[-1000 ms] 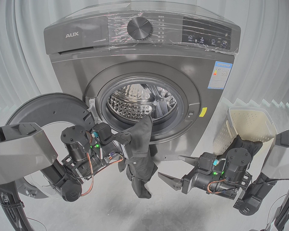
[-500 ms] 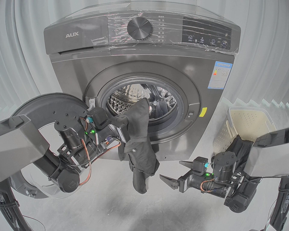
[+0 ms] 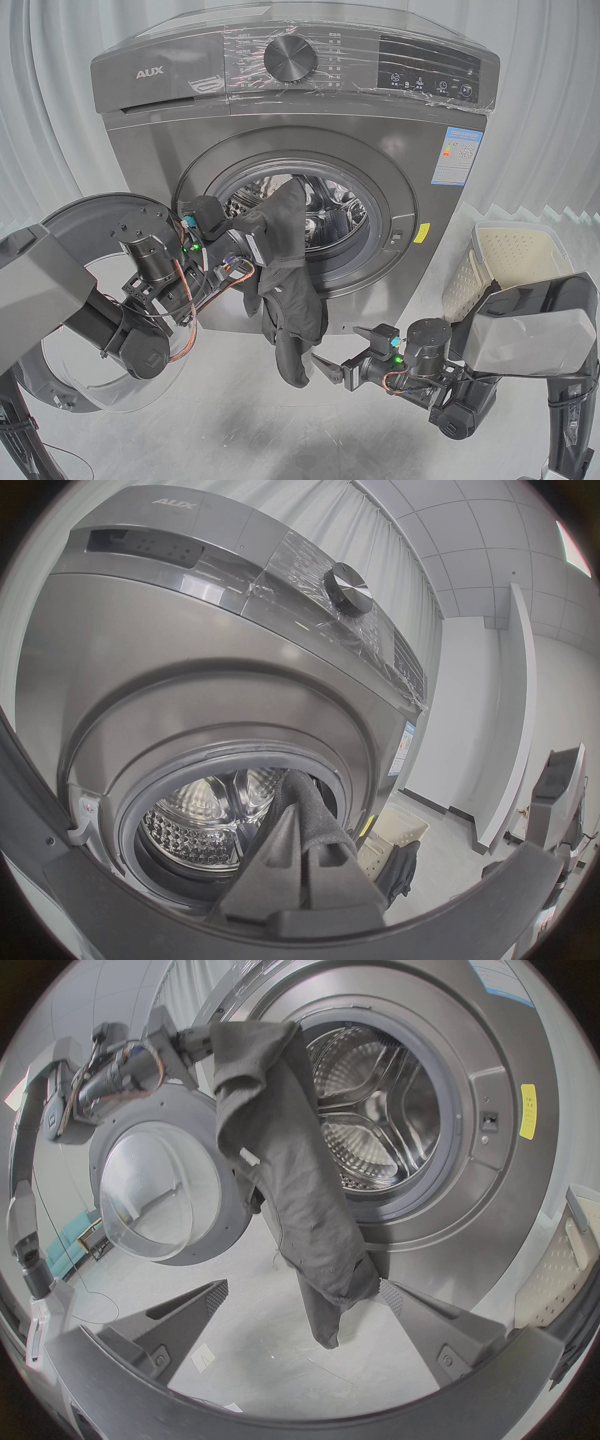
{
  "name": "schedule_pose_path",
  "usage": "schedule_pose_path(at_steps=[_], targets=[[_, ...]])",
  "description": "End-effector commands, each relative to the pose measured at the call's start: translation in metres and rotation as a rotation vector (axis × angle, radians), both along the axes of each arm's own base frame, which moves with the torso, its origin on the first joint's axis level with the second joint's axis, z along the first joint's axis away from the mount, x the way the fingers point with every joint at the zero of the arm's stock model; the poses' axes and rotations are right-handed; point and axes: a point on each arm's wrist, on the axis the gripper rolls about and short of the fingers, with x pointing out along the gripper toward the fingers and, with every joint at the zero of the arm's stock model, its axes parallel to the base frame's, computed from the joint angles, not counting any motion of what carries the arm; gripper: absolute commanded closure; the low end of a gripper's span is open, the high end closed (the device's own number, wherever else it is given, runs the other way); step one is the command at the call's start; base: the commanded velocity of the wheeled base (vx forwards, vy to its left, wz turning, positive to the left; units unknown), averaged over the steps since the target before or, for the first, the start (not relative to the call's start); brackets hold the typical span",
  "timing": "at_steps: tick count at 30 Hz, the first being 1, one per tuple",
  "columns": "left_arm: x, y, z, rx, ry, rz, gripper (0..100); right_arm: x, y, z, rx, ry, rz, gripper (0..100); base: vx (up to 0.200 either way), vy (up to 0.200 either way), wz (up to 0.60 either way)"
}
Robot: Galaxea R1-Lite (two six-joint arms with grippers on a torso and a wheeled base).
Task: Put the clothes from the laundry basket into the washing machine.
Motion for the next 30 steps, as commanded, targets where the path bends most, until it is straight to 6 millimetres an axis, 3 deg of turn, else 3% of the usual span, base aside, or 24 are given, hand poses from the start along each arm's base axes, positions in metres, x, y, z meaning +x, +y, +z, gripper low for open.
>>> schedule_pose_path(at_steps=[1,11,16,25,30], targets=[[0.001,-0.004,0.006,-0.01,-0.017,-0.003,100,-0.001,0.011,-0.02,-0.029,0.028,0.021,0,0.0,0.0,0.0],[0.001,-0.006,0.007,-0.009,-0.013,-0.005,100,0.029,0.032,-0.048,-0.016,-0.015,0.021,0,0.0,0.0,0.0],[0.001,-0.006,0.006,-0.008,-0.011,-0.005,100,0.044,0.04,-0.05,-0.003,-0.043,0.008,0,0.0,0.0,0.0],[0.001,-0.005,0.005,-0.007,-0.006,-0.005,100,0.055,0.048,-0.059,-0.017,-0.056,0.006,0,0.0,0.0,0.0],[-0.001,-0.007,0.004,-0.005,-0.002,-0.011,100,0.076,0.05,-0.062,-0.007,-0.088,-0.077,0,0.0,0.0,0.0]])
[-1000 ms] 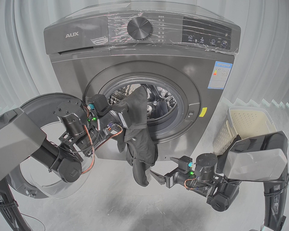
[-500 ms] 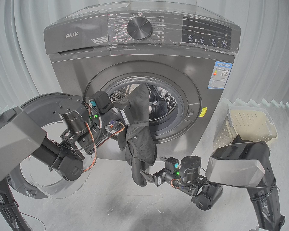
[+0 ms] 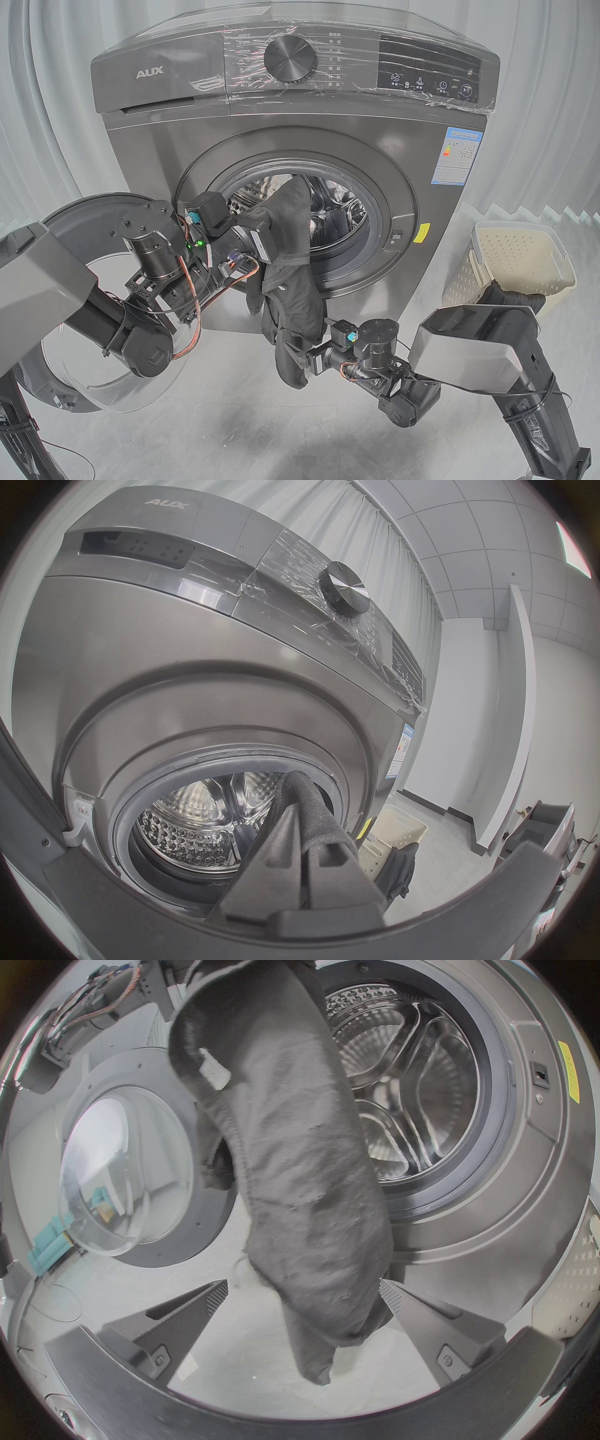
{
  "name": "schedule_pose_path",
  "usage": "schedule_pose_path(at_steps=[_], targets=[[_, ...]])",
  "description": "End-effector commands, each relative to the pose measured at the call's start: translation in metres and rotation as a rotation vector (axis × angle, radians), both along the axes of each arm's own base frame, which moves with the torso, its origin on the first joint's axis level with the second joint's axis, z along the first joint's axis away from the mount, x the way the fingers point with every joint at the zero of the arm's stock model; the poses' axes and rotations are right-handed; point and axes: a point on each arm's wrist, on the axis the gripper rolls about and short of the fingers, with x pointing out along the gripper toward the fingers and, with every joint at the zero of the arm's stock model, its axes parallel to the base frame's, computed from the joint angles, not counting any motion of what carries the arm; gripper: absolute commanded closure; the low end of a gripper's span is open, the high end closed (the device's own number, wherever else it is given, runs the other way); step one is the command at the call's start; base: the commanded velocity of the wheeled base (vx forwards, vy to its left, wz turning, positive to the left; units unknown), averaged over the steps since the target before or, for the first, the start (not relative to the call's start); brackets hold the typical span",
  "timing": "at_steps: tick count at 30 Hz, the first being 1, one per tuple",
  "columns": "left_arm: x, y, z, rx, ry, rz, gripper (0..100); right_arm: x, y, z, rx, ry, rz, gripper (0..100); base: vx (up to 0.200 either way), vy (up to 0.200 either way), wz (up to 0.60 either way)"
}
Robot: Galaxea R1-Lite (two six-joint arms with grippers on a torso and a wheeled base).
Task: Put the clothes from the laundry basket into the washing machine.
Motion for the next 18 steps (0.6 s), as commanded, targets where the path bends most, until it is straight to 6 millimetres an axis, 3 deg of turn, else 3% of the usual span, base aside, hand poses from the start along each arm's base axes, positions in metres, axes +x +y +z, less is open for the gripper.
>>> schedule_pose_path(at_steps=[1,12,18], targets=[[-0.002,-0.001,0.0,0.0,0.001,-0.005,100,0.013,0.0,-0.01,-0.001,-0.008,-0.044,0,0.0,0.0,0.0],[0.0,0.001,0.0,0.0,0.001,0.004,100,0.033,-0.023,0.007,0.034,-0.036,-0.125,0,0.0,0.0,0.0],[-0.001,0.003,-0.002,0.005,0.007,0.007,100,0.026,-0.041,0.02,0.029,-0.023,-0.152,0,0.0,0.0,0.0]])
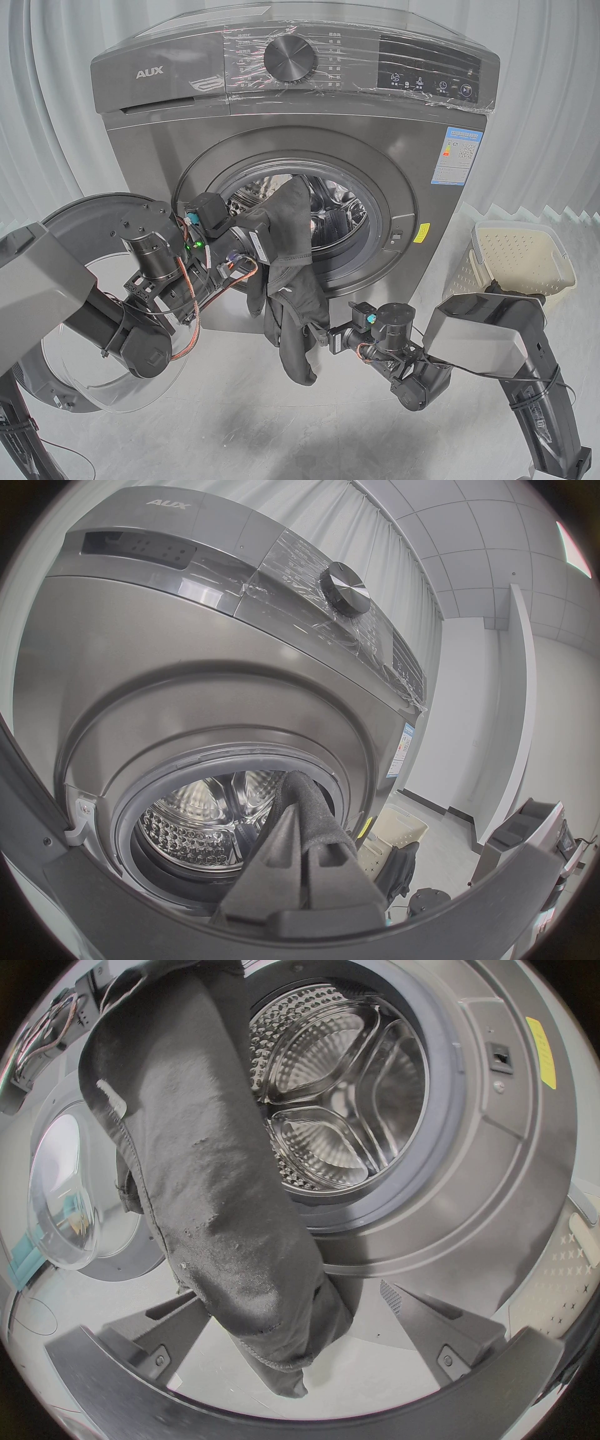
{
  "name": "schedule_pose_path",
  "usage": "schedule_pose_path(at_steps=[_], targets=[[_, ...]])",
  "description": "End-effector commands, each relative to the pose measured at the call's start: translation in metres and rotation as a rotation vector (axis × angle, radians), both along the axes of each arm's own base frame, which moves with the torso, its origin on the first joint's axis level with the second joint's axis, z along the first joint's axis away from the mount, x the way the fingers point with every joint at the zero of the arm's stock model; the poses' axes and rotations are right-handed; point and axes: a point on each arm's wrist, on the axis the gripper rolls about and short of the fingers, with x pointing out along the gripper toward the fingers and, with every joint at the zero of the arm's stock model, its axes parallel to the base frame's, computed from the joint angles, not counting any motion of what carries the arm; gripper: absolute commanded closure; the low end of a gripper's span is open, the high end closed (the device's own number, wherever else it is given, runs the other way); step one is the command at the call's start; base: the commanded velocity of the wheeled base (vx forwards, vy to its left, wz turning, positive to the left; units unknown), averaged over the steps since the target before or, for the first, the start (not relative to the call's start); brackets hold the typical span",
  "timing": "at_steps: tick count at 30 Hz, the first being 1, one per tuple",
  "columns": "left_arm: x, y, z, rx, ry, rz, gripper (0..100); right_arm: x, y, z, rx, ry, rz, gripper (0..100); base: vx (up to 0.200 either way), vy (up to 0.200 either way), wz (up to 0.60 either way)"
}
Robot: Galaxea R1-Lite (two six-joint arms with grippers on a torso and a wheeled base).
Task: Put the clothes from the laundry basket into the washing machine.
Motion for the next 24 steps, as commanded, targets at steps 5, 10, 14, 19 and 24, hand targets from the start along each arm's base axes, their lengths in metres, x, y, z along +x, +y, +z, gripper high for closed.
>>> schedule_pose_path(at_steps=[5,10,14,19,24], targets=[[-0.001,0.001,-0.002,0.002,0.005,0.001,100,-0.009,-0.023,0.025,0.007,0.009,-0.035,0,0.0,0.0,0.0],[-0.002,-0.001,-0.001,0.002,0.004,-0.005,100,-0.012,-0.025,0.026,-0.003,0.016,-0.034,0,0.0,0.0,0.0],[-0.001,-0.001,-0.002,0.002,0.005,-0.005,100,-0.015,-0.019,0.02,-0.009,0.028,-0.01,0,0.0,0.0,0.0],[-0.001,-0.002,-0.002,0.002,0.005,-0.006,100,-0.022,-0.008,0.005,-0.025,0.051,0.044,0,0.0,0.0,0.0],[-0.001,-0.002,-0.001,0.0,0.001,-0.006,100,-0.031,0.003,0.004,-0.03,0.057,0.117,0,0.0,0.0,0.0]])
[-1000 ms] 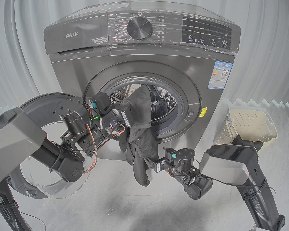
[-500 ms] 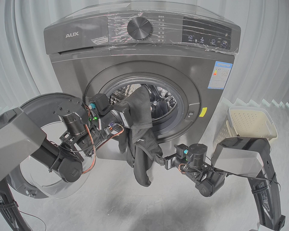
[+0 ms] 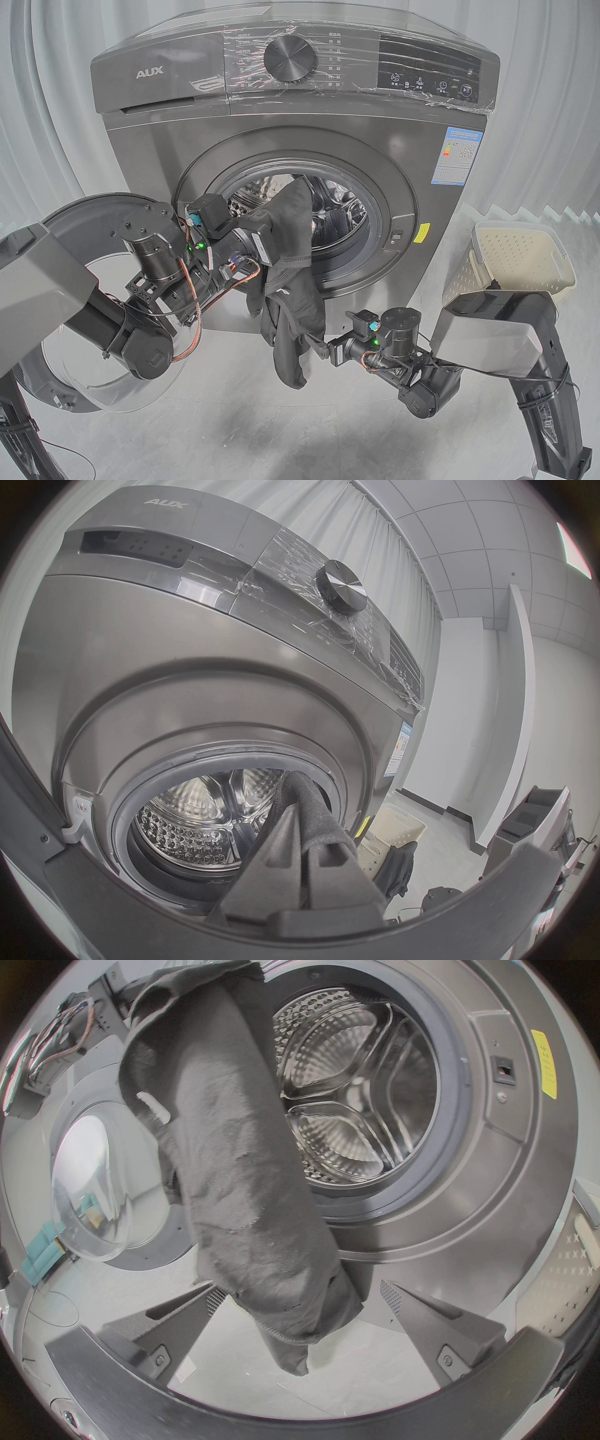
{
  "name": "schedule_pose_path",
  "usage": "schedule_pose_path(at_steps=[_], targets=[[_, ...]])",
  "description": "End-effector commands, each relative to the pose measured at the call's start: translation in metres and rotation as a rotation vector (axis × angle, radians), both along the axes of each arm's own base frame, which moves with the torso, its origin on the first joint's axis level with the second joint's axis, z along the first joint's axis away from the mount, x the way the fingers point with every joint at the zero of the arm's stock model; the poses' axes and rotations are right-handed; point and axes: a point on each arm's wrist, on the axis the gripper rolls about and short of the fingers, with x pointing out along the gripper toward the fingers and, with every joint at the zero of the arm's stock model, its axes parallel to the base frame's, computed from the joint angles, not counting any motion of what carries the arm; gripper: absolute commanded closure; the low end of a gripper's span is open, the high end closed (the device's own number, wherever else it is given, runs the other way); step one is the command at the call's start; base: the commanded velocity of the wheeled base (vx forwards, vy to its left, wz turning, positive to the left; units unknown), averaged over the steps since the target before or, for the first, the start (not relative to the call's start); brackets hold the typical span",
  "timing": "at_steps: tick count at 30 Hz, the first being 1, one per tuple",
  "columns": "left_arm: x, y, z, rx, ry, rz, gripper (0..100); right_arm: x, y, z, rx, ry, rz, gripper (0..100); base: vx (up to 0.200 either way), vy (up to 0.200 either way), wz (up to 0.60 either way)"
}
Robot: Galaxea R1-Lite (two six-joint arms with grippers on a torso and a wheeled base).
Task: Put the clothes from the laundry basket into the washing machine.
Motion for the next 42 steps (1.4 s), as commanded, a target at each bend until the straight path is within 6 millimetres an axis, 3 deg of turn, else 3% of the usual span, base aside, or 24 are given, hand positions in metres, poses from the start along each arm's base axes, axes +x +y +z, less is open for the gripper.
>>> schedule_pose_path(at_steps=[1,12,24,25,32,42], targets=[[0.001,0.0,0.0,0.0,0.001,0.001,100,-0.008,0.009,-0.005,-0.008,0.01,0.044,0,0.0,0.0,0.0],[0.001,0.001,0.0,-0.001,-0.001,0.002,100,-0.017,0.029,-0.005,-0.016,-0.006,0.1,0,0.0,0.0,0.0],[0.0,0.001,0.0,-0.002,-0.002,0.001,100,0.011,0.025,-0.016,0.005,-0.041,0.045,0,0.0,0.0,0.0],[0.0,0.001,0.0,-0.002,-0.002,0.001,100,0.011,0.025,-0.016,0.005,-0.041,0.045,100,0.0,0.0,0.0],[0.0,0.003,-0.001,0.0,0.002,0.007,100,0.011,0.023,-0.01,0.024,-0.052,0.04,100,0.0,0.0,0.0],[0.003,0.014,-0.011,0.017,0.032,0.036,100,-0.019,-0.014,0.045,0.036,-0.062,0.016,100,0.0,0.0,0.0]])
